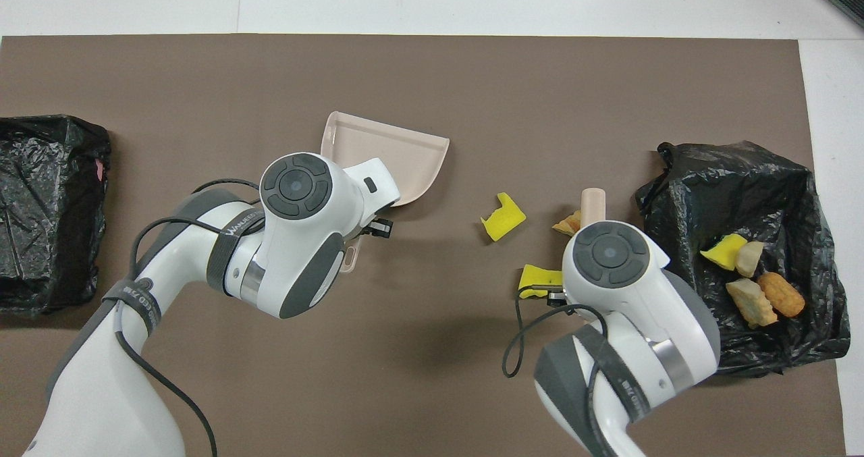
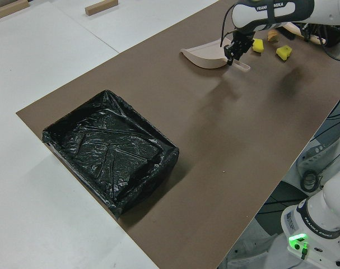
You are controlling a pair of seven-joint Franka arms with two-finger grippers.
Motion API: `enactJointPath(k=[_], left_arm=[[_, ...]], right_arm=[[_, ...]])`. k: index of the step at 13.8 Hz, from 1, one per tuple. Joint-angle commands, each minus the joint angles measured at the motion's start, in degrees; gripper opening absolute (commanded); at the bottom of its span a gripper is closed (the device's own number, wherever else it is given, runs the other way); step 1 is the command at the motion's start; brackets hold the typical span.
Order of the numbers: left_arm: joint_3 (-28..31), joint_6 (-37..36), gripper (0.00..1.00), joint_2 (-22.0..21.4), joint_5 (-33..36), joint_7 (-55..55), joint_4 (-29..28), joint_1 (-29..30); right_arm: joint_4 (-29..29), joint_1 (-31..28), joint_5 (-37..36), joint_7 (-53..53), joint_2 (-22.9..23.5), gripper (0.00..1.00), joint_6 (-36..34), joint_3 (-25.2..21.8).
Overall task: Sweep and dump trash in bin
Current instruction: 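Reach the left gripper to the dustpan while the right gripper grasps the brush, then drag the dustpan toward the pieces while the right gripper positions the brush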
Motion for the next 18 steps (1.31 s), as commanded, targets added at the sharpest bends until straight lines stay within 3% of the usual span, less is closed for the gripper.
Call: enactJointPath(k=[1, 4, 9, 11, 13, 15, 18], left_arm=[[0.51, 0.42, 0.0, -1.79, 0.78, 5.36, -1.37, 0.65], [0.87, -5.09, 0.0, -2.32, 0.78, 14.41, 1.69, 3.19], [1.04, -12.23, 0.0, -3.9, 2.26, 42.16, 2.68, 7.68], [0.96, -11.8, 0.0, -3.9, 7.97, 49.22, 2.68, 7.77], [1.04, -11.71, 0.0, -4.51, 9.39, 56.85, 1.8, 7.94], [0.96, -9.96, 0.0, -7.05, 15.77, 59.79, -2.75, 7.25], [0.87, -5.82, 0.0, -11.45, 19.68, 59.79, -11.45, 6.98]], right_arm=[[-3.05, -4.8, -1.75, -8.1, -0.3, 0.0, 4.71, 0.97], [-3.23, -4.81, -0.53, -17.04, 0.58, 0.0, 5.07, 1.24], [-2.53, -1.66, 9.83, -25.43, 1.9, 0.0, 6.83, 1.32], [0.52, 1.24, 15.62, -25.71, 3.03, 0.0, 5.7, 1.32], [5.79, 2.4, 16.26, -25.61, 4.01, 0.0, -0.09, 1.15], [7.23, 0.83, 16.35, -25.44, 2.87, 0.0, -4.75, 0.71], [1.45, -0.85, 16.18, -21.06, -1.33, 0.0, -4.08, 0.8]])
